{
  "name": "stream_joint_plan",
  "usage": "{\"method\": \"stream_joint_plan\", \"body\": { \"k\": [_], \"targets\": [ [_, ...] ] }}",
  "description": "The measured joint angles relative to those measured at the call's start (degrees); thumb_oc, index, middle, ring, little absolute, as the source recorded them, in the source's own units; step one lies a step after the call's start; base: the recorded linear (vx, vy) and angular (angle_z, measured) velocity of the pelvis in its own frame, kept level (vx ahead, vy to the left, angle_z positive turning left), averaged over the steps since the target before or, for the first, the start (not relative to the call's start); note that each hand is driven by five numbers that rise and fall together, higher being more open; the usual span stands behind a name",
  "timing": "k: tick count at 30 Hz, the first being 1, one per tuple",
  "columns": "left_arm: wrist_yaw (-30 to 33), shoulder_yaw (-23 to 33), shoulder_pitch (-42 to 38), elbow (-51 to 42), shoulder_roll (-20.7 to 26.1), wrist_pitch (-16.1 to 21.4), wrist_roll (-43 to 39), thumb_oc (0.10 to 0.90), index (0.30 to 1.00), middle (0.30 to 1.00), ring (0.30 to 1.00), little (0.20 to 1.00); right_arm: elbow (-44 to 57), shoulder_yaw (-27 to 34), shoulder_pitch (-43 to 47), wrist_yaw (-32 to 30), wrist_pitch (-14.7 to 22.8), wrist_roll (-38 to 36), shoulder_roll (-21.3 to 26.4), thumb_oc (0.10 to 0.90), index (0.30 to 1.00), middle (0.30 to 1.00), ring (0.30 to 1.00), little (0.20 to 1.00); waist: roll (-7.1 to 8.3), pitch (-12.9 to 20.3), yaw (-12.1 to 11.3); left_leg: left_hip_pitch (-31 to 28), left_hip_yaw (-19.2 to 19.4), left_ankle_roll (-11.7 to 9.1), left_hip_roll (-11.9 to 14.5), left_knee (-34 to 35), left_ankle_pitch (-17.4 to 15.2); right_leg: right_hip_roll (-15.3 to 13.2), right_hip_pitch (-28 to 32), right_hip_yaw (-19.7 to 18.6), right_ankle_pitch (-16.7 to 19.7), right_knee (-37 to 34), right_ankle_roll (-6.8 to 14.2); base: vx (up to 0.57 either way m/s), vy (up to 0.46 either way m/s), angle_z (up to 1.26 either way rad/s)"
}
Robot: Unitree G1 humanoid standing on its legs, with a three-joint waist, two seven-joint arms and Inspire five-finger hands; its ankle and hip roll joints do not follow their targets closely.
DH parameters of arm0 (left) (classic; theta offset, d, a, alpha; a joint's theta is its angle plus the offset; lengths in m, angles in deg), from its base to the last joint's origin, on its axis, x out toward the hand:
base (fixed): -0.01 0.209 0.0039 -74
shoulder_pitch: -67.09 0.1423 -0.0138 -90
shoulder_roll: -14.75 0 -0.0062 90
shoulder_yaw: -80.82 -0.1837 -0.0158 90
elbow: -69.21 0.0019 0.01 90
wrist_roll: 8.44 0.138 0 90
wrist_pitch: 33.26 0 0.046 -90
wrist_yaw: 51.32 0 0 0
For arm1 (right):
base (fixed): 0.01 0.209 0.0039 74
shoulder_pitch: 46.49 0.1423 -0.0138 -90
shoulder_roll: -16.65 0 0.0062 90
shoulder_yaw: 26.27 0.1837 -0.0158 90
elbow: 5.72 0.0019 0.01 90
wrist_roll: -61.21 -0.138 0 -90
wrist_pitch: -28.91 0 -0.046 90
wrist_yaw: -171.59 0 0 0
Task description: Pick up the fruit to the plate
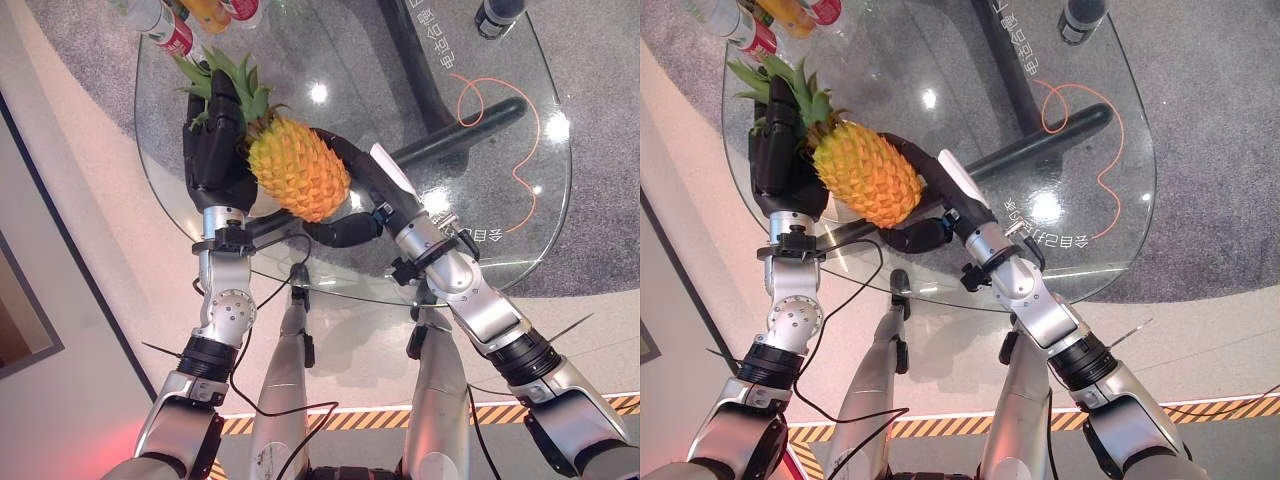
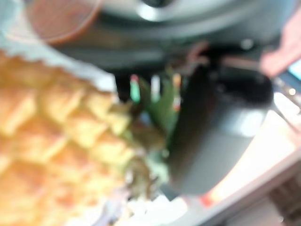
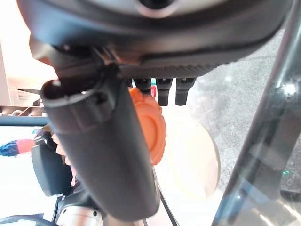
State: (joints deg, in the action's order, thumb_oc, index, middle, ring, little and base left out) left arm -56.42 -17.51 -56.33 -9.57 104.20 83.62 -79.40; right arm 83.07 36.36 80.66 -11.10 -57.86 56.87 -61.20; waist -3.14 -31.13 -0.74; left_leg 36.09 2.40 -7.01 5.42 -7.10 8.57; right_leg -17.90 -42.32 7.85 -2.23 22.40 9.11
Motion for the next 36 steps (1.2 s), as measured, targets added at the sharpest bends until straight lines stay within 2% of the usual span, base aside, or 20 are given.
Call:
{"method": "stream_joint_plan", "body": {
  "k": [7, 14, 18, 25, 31, 36],
  "targets": [
    [2.49, 0.43, -0.47, 0.00, -1.51, 3.59, 0.02, 0.100, 0.300, 0.300, 0.300, 0.200, -0.04, 0.38, -0.06, -2.91, -0.05, 1.03, -1.31, 0.800, 0.900, 0.900, 0.900, 0.900, 0.00, 0.00, 0.21, 0.04, 0.00, 0.00, 0.00, 0.02, -0.01, 0.00, -0.05, -0.01, -0.02, -0.01, 0.01, 0.00, 0.000, 0.00],
    [4.65, 0.75, -0.32, -0.02, -1.64, 5.13, 0.07, 0.100, 0.300, 0.300, 0.300, 0.200, -0.18, 2.52, -0.17, -5.93, -0.41, 2.07, -1.44, 0.800, 0.900, 0.900, 0.900, 0.900, 0.00, 0.00, 0.24, 0.11, 0.00, 0.01, -0.01, 0.04, -0.01, 0.00, -0.10, 0.00, -0.04, -0.02, 0.05, 0.00, 0.000, 0.00],
    [5.84, 1.31, -0.16, -0.03, -1.93, 6.46, 1.93, 0.100, 0.300, 0.300, 0.300, 0.200, -0.19, 4.98, -0.16, -7.78, -0.59, 2.07, -1.39, 0.800, 0.900, 0.900, 0.900, 0.900, 0.00, 0.00, 0.27, 0.11, 0.00, 0.01, -0.01, 0.04, -0.01, 0.00, -0.10, -0.01, -0.05, -0.01, 0.06, 0.00, 0.000, 0.00],
    [9.76, 2.77, -0.20, -0.03, -2.72, 8.72, 5.27, 0.100, 0.300, 0.300, 0.300, 0.200, -0.23, 5.20, -0.16, -8.22, -0.89, 2.08, -1.45, 0.800, 0.900, 0.900, 0.900, 0.900, 0.00, 0.00, 0.53, 0.11, 0.00, 0.01, -0.01, 0.04, -0.01, 0.00, -0.10, -0.01, -0.05, 0.01, 0.06, 0.00, 0.000, 0.00],
    [15.58, 3.01, -0.22, -0.02, -2.81, 10.76, 10.69, 0.100, 0.300, 0.300, 0.300, 0.200, -0.45, 5.21, -0.15, -8.78, -1.60, 2.08, -1.48, 0.800, 0.900, 0.900, 0.900, 0.900, 0.00, 0.00, 0.42, 0.11, 0.00, 0.01, 0.00, 0.04, -0.01, 0.00, -0.10, 0.00, -0.06, 0.01, 0.06, 0.00, 0.000, 0.00],
    [25.84, 4.34, -0.25, 0.00, -2.85, 11.13, 22.42, 0.100, 0.300, 0.300, 0.300, 0.200, -1.20, 5.20, -0.13, -9.64, -1.69, 2.07, -1.48, 0.800, 0.900, 0.900, 0.900, 0.900, 0.00, 0.00, 0.43, 0.10, -0.01, 0.00, 0.00, 0.03, 0.00, 0.00, -0.09, 0.00, -0.06, 0.05, 0.07, 0.00, 0.000, 0.00]
  ]
}}
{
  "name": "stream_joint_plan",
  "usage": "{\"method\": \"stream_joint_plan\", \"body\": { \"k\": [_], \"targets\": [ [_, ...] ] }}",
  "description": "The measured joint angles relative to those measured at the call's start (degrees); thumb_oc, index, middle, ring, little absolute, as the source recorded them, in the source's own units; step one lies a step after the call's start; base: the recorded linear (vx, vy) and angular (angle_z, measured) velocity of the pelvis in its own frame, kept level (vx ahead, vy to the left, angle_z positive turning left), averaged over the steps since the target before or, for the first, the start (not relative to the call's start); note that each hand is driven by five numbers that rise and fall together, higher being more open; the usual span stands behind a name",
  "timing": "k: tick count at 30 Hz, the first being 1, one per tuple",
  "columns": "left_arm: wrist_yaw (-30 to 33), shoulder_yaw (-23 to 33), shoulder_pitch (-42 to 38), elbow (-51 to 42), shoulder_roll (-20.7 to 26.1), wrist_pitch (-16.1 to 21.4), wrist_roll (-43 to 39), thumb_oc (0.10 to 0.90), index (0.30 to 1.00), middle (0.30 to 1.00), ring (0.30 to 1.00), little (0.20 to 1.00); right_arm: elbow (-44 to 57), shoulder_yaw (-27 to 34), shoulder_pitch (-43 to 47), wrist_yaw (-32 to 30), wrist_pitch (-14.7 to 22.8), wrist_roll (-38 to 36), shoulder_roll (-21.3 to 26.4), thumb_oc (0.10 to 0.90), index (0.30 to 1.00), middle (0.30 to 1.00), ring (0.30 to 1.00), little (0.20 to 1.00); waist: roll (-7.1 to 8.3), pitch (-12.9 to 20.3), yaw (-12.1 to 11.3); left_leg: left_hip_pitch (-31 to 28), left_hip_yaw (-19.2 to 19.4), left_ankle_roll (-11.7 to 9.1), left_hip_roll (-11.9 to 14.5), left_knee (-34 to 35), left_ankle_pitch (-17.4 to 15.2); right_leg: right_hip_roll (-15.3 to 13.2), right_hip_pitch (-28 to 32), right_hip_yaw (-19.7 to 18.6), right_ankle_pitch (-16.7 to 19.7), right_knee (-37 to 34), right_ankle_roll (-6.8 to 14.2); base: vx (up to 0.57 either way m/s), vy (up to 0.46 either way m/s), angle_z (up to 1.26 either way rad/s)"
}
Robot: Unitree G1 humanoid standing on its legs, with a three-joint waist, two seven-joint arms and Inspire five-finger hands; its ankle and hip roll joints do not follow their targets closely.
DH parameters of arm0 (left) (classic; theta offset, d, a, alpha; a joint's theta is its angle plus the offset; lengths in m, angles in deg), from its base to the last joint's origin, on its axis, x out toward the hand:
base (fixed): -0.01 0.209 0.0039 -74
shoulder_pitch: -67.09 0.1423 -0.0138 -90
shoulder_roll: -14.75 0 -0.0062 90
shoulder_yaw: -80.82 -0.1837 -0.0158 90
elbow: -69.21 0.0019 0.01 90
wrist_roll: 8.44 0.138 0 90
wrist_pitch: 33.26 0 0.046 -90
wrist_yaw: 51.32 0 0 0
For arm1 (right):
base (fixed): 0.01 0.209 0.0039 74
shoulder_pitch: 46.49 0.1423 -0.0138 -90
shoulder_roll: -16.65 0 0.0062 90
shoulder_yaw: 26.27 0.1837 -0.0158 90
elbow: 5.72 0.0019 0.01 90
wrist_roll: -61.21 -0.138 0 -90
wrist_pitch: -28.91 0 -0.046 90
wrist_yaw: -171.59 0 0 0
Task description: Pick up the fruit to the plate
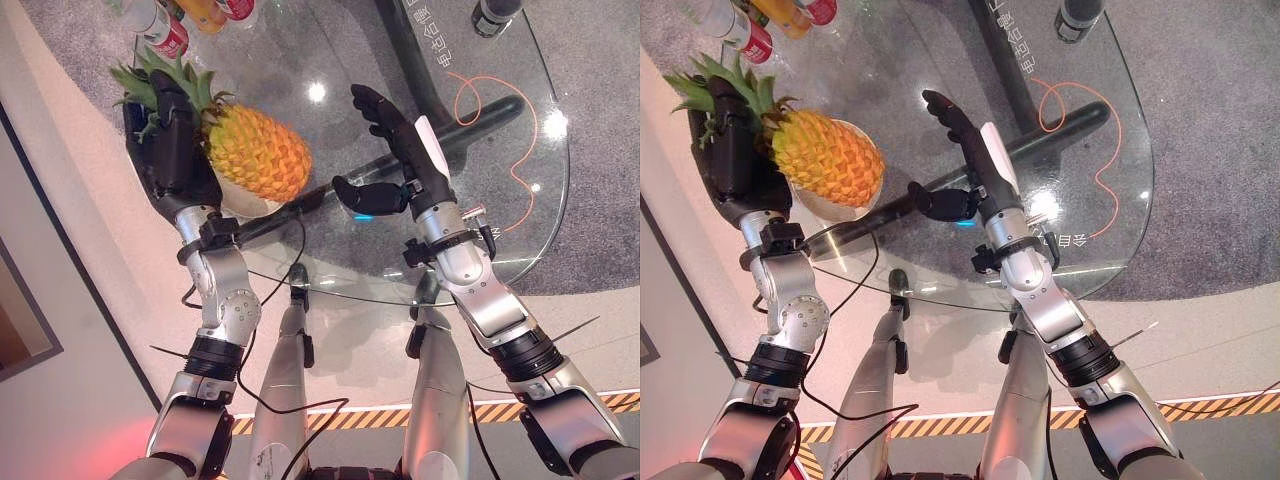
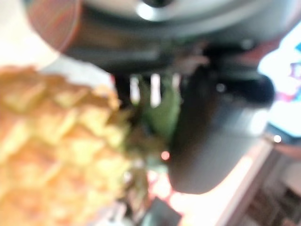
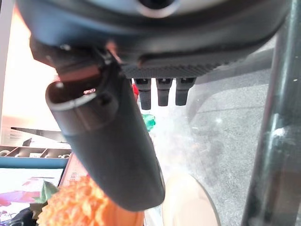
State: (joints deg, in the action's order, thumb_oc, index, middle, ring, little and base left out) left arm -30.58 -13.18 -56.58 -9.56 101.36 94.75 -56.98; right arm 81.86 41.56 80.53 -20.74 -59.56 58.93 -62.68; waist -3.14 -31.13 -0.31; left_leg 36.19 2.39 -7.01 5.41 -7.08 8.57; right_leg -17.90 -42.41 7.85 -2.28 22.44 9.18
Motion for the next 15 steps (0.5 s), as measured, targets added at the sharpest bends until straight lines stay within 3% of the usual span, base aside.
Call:
{"method": "stream_joint_plan", "body": {
  "k": [10, 15],
  "targets": [
    [23.49, 0.80, -1.83, 2.33, 2.60, 0.52, 25.50, 0.100, 0.300, 0.300, 0.300, 0.200, -4.34, 1.56, -0.22, -6.28, -0.12, -0.44, 0.18, 0.800, 0.900, 0.900, 0.900, 0.900, 0.00, 0.00, 0.13, -0.01, 0.00, 0.00, 0.01, -0.01, 0.00, 0.01, -0.01, -0.02, 0.00, 0.04, 0.00, 0.00, 0.002, 0.00],
    [31.00, 0.80, -3.09, 4.13, 3.87, 1.29, 32.86, 0.100, 0.300, 0.300, 0.300, 0.200, -5.81, 4.19, -1.33, -9.63, 0.57, -1.76, 0.37, 0.800, 0.900, 0.900, 0.900, 0.900, 0.02, 0.00, 0.50, 0.00, 0.02, 0.01, 0.06, 0.00, -0.01, 0.05, -0.02, -0.03, -0.01, 0.00, 0.02, 0.00, 0.000, 0.00]
  ]
}}
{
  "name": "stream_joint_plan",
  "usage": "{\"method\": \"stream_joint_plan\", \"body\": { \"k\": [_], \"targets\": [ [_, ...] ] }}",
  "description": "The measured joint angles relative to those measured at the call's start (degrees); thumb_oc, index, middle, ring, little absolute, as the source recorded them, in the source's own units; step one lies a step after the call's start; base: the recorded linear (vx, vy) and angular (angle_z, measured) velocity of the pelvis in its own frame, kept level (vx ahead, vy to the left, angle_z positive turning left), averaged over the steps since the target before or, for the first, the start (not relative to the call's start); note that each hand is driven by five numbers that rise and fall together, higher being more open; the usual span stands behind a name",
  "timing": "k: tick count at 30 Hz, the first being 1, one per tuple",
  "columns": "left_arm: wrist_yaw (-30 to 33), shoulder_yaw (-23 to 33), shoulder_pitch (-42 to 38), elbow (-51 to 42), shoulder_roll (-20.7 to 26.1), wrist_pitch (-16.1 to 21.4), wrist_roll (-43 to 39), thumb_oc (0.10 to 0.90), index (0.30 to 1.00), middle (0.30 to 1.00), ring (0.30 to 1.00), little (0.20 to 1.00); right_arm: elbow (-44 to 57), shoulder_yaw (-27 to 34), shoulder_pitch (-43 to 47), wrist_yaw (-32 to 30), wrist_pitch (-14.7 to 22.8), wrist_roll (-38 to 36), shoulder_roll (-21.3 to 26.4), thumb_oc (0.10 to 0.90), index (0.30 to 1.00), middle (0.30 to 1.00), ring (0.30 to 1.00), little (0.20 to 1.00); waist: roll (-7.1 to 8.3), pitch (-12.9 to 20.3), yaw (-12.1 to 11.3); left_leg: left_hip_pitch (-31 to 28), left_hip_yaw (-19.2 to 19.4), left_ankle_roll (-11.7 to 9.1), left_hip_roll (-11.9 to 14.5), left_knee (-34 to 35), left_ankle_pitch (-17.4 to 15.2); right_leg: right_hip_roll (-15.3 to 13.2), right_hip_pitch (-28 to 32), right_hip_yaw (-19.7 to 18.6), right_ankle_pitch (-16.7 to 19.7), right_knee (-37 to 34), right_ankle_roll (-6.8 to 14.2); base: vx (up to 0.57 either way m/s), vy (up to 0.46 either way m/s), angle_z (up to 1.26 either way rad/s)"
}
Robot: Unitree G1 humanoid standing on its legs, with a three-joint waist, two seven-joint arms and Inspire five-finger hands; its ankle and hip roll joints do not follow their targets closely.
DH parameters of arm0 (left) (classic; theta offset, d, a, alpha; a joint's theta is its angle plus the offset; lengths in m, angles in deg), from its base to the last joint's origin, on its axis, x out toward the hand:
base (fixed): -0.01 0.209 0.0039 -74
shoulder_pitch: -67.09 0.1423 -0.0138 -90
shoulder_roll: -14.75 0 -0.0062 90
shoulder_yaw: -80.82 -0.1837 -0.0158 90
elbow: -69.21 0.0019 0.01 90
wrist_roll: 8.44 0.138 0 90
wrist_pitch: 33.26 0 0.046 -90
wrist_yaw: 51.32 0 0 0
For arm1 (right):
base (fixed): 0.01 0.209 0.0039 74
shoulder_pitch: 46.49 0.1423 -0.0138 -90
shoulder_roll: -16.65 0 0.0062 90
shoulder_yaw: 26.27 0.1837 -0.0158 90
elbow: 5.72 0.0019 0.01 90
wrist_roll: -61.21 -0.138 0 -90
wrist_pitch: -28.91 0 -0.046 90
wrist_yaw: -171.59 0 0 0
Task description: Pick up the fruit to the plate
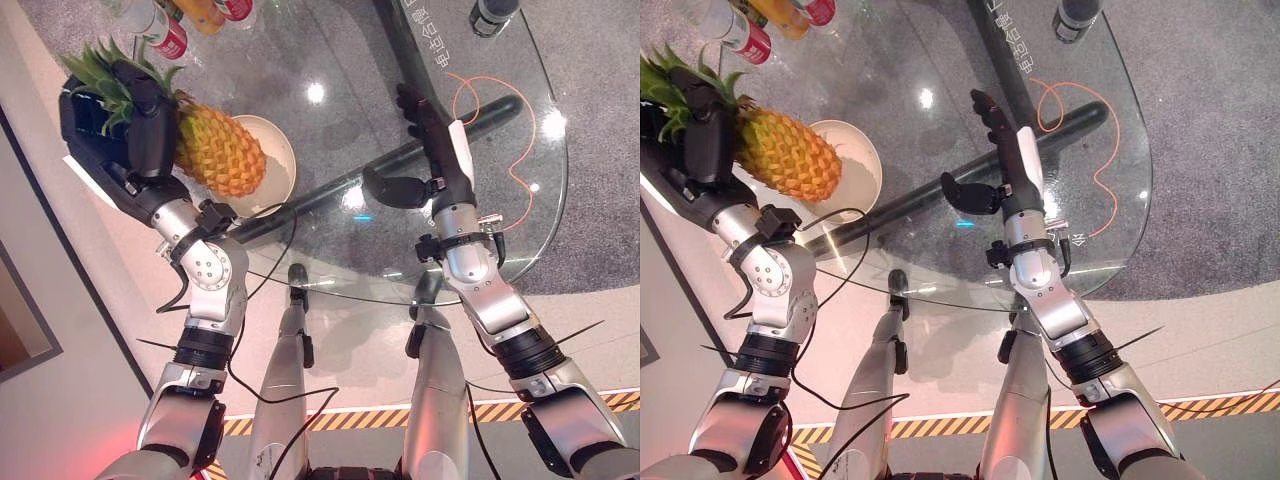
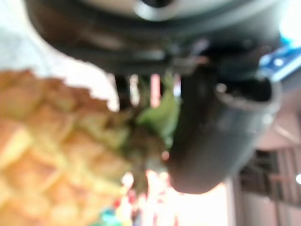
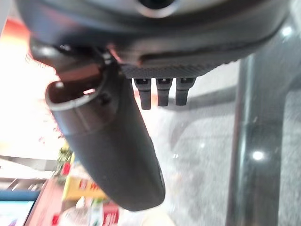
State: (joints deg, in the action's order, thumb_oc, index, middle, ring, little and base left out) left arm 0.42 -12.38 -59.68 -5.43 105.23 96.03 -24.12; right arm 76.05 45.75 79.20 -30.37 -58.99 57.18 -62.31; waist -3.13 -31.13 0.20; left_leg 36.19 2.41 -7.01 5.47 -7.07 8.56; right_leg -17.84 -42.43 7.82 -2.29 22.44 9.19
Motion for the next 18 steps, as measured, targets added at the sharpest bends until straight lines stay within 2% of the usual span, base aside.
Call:
{"method": "stream_joint_plan", "body": {
  "k": [8, 11, 18],
  "targets": [
    [12.19, 0.07, -2.27, 3.98, 1.01, 1.54, 13.84, 0.100, 0.300, 0.300, 0.300, 0.200, -7.19, 4.30, -2.53, -7.96, 2.71, -4.04, 0.21, 0.800, 0.900, 0.900, 0.900, 0.900, 0.11, -0.03, 0.71, 0.08, 0.03, -0.02, 0.35, 0.12, -0.02, 0.38, -0.03, 0.01, 0.00, -0.21, 0.00, 0.00, 0.000, 0.00],
    [14.40, 0.09, -3.35, 6.15, 2.34, 2.36, 16.33, 0.100, 0.300, 0.300, 0.300, 0.200, -8.65, 5.55, -2.85, -10.85, 3.74, -5.12, 0.24, 0.800, 0.900, 0.900, 0.900, 0.900, 0.25, -0.07, 1.66, 0.21, 0.03, -0.03, 0.39, 0.14, -0.02, 0.40, -0.06, 0.11, 0.01, -0.32, 0.00, 0.00, 0.000, 0.00],
    [16.36, -0.13, -6.84, 10.02, 5.48, 2.85, 21.94, 0.100, 0.300, 0.300, 0.300, 0.200, -15.35, 8.05, -2.66, -21.93, 5.94, -5.63, 0.67, 0.800, 0.900, 0.900, 0.900, 0.900, 1.08, -0.16, 2.53, 1.04, 0.09, -0.05, 1.05, 0.13, -0.02, 1.16, -0.73, -0.06, 0.14, -0.66, -0.19, 0.00, -0.001, -0.01]
  ]
}}
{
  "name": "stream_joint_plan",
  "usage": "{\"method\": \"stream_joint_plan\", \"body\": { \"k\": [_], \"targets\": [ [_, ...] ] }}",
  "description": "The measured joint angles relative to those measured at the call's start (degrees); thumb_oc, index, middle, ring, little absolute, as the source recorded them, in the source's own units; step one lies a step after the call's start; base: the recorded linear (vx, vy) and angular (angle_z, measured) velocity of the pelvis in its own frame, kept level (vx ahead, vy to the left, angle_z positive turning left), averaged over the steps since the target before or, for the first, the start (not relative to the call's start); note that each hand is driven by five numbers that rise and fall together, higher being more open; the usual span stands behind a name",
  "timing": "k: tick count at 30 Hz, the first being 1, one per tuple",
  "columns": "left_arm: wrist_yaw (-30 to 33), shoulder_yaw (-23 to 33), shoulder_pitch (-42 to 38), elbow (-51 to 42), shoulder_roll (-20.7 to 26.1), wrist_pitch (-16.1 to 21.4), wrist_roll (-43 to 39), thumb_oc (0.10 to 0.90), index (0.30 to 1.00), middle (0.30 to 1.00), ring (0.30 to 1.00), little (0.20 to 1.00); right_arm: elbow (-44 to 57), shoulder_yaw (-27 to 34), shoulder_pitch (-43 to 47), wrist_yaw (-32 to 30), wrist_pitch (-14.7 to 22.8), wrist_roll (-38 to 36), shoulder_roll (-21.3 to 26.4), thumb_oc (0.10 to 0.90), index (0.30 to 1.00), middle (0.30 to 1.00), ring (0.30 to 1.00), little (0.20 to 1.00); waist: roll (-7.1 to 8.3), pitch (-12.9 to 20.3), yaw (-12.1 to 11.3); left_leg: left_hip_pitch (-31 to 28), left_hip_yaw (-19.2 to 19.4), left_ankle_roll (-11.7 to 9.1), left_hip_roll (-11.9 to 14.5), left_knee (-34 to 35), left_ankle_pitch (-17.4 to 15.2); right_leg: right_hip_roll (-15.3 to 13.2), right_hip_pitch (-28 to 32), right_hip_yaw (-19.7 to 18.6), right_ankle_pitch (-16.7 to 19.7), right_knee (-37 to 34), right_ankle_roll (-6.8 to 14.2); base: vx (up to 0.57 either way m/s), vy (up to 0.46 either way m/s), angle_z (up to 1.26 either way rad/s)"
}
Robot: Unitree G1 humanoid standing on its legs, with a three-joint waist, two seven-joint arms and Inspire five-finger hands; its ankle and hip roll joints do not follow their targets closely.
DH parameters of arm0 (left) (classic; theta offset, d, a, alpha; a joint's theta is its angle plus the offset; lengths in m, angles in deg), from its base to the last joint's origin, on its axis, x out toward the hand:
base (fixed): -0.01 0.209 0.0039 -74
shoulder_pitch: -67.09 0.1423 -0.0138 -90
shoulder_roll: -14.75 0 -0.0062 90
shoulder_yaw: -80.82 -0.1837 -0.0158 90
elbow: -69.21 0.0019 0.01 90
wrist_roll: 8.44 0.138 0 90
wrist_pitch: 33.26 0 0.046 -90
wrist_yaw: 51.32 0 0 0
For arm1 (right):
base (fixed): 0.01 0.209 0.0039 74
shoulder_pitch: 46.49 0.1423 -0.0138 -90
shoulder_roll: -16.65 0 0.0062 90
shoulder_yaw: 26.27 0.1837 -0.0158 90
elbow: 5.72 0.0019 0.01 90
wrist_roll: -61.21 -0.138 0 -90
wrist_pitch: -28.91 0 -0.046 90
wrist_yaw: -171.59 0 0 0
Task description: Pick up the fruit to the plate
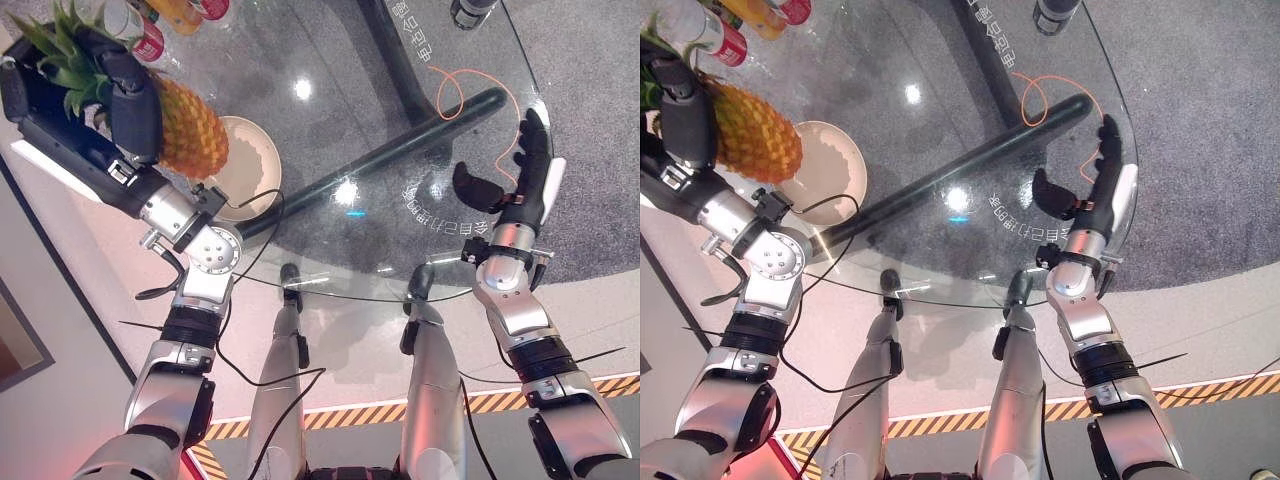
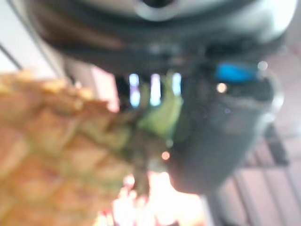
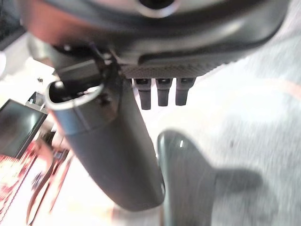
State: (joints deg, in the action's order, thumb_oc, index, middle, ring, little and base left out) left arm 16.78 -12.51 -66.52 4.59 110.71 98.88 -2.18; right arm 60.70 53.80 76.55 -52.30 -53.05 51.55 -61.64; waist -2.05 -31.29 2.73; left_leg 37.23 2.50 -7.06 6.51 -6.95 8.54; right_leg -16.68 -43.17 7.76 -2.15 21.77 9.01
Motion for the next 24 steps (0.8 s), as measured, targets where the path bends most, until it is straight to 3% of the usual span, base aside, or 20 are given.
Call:
{"method": "stream_joint_plan", "body": {
  "k": [9, 13, 24],
  "targets": [
    [1.21, -0.40, -1.60, 5.97, 1.63, 2.05, 0.54, 0.100, 0.300, 0.300, 0.300, 0.200, -10.50, 2.27, -0.19, -7.73, 3.99, -7.57, 0.20, 0.800, 0.900, 0.900, 0.900, 0.900, 0.62, -0.04, 0.67, 0.03, 0.00, -0.15, 0.92, -0.01, -0.09, 1.03, -0.05, -0.10, 0.02, -0.09, -0.05, 0.01, -0.012, -0.02],
    [1.20, -0.52, -3.70, 8.70, 2.05, 2.14, 0.24, 0.100, 0.300, 0.300, 0.300, 0.200, -16.59, 2.27, 0.03, -8.98, 6.11, -13.08, 0.13, 0.800, 0.900, 0.900, 0.900, 0.900, 0.78, -0.03, 0.59, 0.03, -0.02, -0.16, 1.15, -0.04, -0.09, 1.27, -0.05, -0.08, 0.06, -0.13, -0.11, 0.01, -0.021, -0.01],
    [1.29, -2.85, -6.25, 13.40, 4.88, 2.14, 0.14, 0.100, 0.300, 0.300, 0.300, 0.200, -31.17, 2.46, 1.54, -10.22, 8.91, -17.53, 0.03, 0.800, 0.900, 0.900, 0.900, 0.900, 1.21, -0.06, 0.53, 0.09, -0.09, -0.18, 1.31, -0.05, -0.08, 1.42, -0.05, 0.01, 0.12, -0.18, -0.21, 0.00, -0.012, 0.00]
  ]
}}
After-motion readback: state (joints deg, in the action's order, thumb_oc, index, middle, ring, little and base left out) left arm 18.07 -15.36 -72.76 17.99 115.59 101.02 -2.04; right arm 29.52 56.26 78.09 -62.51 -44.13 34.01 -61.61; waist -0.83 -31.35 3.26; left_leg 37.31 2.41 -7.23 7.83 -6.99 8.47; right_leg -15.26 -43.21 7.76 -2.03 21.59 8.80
